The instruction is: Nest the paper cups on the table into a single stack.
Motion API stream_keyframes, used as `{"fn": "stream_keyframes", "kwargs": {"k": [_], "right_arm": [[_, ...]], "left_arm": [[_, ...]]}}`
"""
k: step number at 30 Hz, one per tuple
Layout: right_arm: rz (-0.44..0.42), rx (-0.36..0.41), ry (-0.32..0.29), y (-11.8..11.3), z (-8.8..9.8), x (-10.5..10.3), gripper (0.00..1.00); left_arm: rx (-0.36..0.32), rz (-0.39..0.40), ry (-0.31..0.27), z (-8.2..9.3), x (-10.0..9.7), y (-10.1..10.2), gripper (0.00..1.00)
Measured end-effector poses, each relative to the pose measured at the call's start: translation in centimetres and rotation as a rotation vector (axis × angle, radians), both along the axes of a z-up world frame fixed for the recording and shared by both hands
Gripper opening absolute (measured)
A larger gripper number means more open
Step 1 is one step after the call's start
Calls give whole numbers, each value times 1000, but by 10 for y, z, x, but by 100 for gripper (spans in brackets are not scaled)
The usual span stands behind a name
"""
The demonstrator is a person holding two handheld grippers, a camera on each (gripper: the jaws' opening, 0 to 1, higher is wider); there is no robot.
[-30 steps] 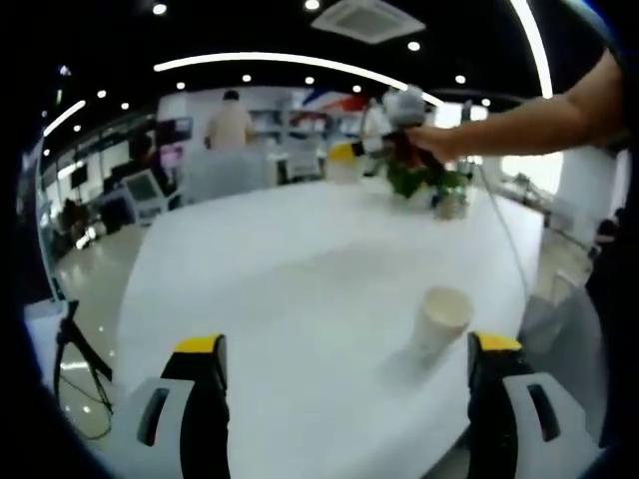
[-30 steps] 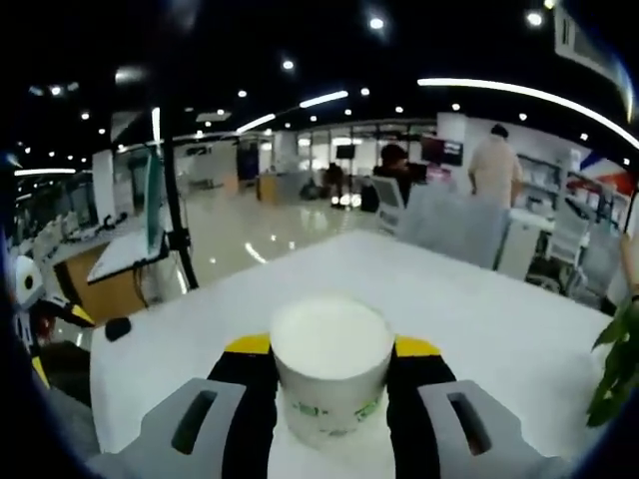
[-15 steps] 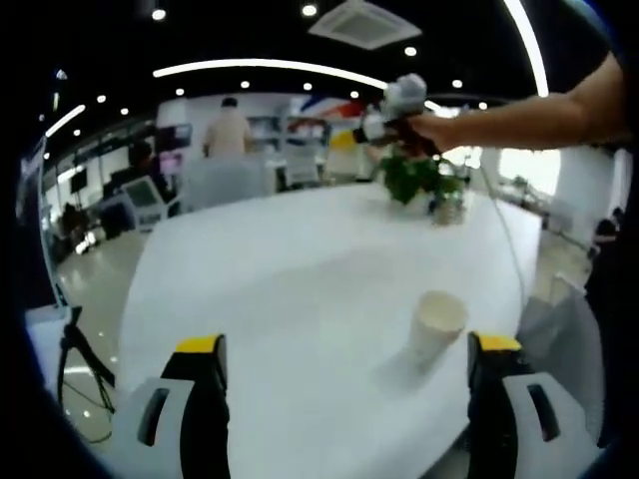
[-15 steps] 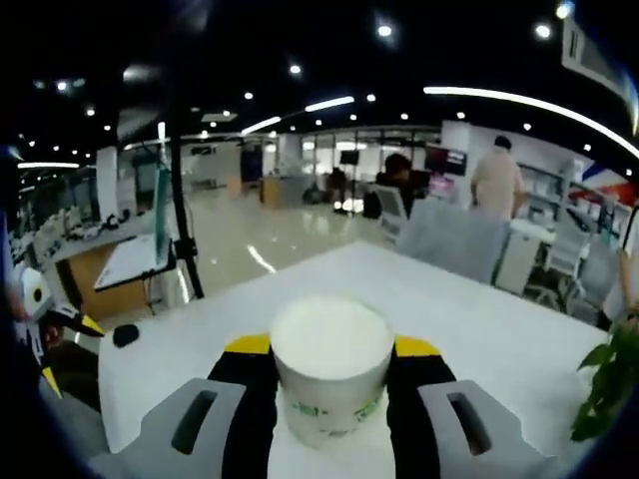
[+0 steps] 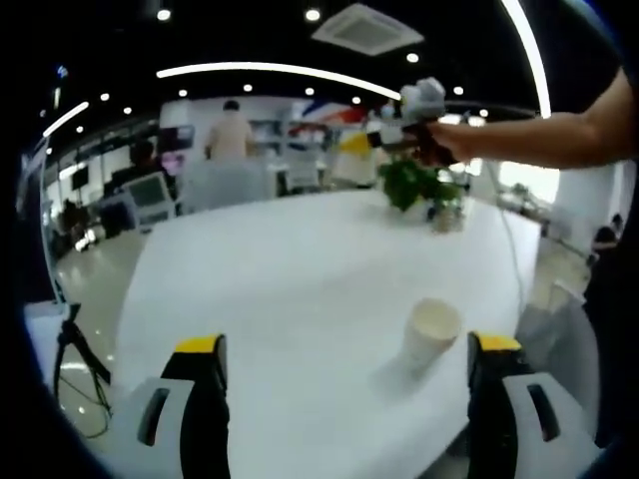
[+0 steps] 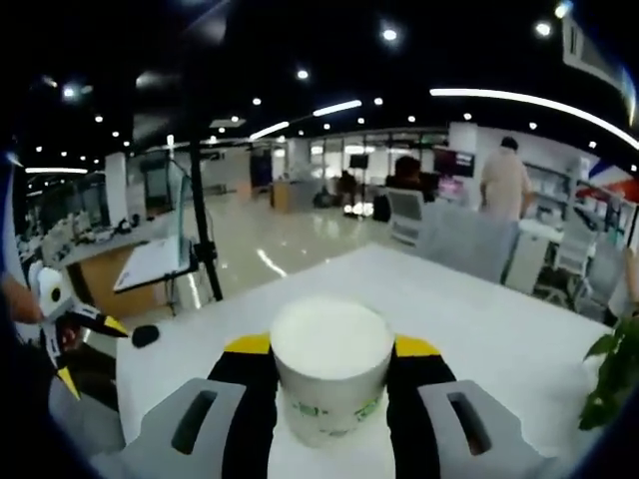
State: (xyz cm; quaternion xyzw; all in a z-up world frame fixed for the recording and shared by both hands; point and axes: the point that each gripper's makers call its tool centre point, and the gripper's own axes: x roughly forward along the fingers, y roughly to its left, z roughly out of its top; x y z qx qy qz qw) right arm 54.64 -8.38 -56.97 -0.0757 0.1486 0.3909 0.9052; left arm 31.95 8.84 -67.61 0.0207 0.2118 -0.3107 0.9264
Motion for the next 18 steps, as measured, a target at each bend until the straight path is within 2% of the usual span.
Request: {"fn": "stream_keyframes", "kwargs": {"k": [2, 7, 11, 18], "right_arm": [[15, -2, -2, 3, -1, -9, 40], [42, -20, 6, 8, -6, -28, 40], [42, -4, 20, 13, -8, -45, 40], [43, 1, 24, 18, -9, -70, 40]], "left_arm": [[-16, -7, 17, -1, -1, -3, 98], [-18, -16, -4, 7, 3, -9, 98], [-62, -31, -4, 16, 5, -16, 97], [-80, -72, -3, 18, 5, -26, 98]]}}
